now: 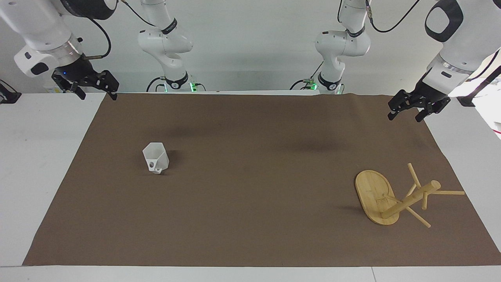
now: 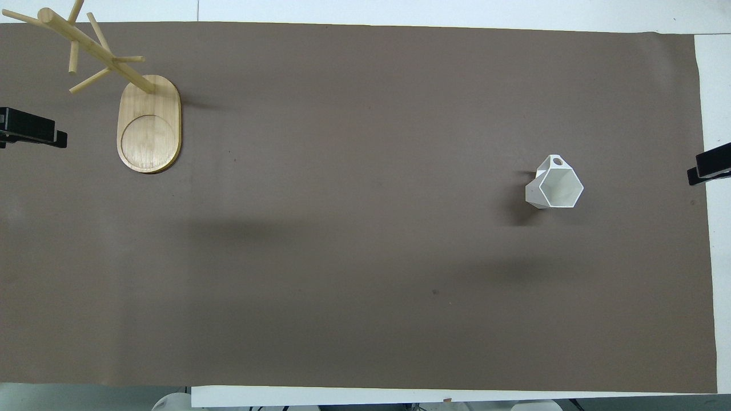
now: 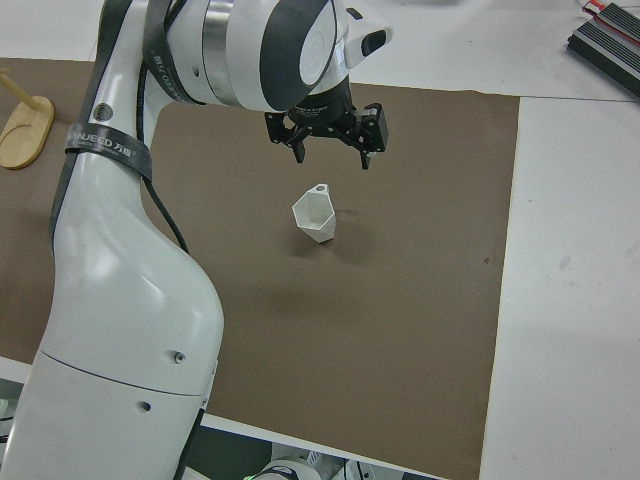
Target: Hang cup on rack
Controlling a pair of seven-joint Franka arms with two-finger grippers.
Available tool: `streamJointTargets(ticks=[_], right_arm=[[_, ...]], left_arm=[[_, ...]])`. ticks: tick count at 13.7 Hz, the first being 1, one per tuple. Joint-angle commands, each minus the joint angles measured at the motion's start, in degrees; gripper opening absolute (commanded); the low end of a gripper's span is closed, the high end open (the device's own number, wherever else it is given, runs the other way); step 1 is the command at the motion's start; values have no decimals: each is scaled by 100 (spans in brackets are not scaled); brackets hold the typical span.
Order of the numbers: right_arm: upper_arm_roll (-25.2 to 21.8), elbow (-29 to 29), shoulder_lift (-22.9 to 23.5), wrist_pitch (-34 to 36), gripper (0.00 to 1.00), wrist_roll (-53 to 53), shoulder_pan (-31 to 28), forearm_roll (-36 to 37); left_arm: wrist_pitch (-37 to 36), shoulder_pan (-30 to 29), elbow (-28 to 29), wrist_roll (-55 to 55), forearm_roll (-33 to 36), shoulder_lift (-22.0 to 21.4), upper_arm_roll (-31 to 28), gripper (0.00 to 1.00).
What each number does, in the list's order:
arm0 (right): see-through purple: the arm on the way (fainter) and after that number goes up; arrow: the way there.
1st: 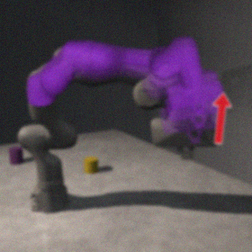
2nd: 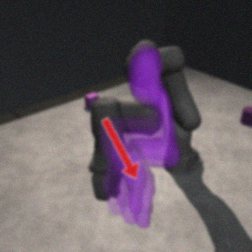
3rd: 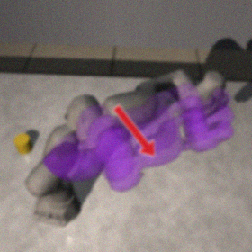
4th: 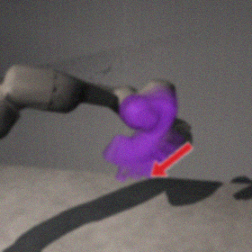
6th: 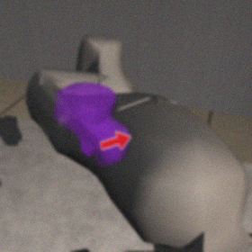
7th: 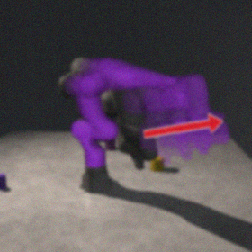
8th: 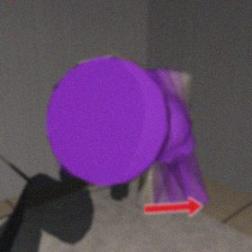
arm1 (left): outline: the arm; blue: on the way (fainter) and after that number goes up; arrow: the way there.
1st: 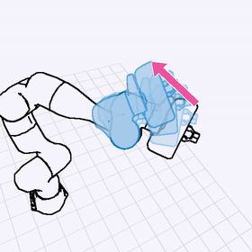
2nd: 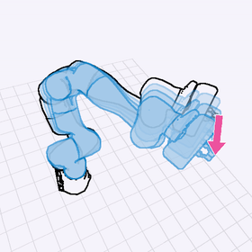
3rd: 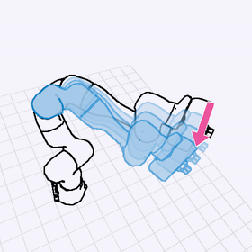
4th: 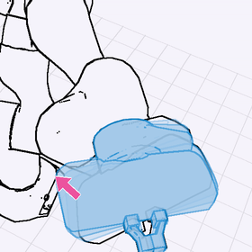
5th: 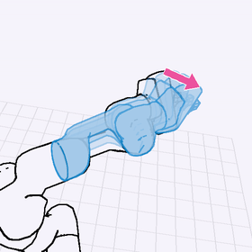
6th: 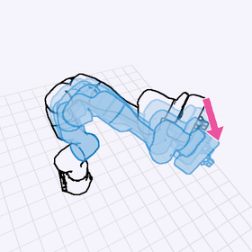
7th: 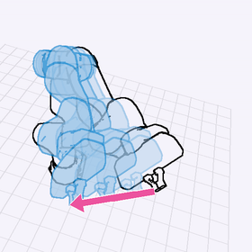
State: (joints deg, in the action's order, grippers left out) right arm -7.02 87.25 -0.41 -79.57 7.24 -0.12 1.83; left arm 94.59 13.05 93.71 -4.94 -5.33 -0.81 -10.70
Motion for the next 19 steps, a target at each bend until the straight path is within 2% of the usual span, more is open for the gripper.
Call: streamJointTargets(ticks=[1, 4, 7, 8, 11, 14, 16, 19], right_arm=[[17, 125, -99, -102, 100, 975, -23, 19], [-1, 248, -21, -620, 100, 3346, -347, -68], [-1, 318, 347, -1050, 100, 5877, -768, -927], [-10, 327, 532, -1200, 100, 6677, -1005, -1522], [-10, 459, 1165, -1166, 100, 8070, -1691, -2764], [-1, 993, 1525, -1166, 100, 10088, -2114, -4142], [-10, 1241, 2033, -913, 100, 11293, -2474, -5144], [-1, 1241, 2773, -403, 100, 12378, -2791, -5771]], left_arm=[[-98, -66, -37, -86, -56, 10, 42, 100], [-98, -58, -37, -86, -56, 10, 42, 100], [-98, -66, -37, -86, -56, 10, 42, 100], [-98, -66, -28, -86, -56, 10, 42, 100], [-90, -66, -28, -86, -56, 10, 42, 100], [-98, -66, -37, -86, -56, 10, 42, 100], [-98, -66, -37, -86, -56, 10, 42, 100], [-98, -66, -37, -86, -56, 10, 42, 100]])
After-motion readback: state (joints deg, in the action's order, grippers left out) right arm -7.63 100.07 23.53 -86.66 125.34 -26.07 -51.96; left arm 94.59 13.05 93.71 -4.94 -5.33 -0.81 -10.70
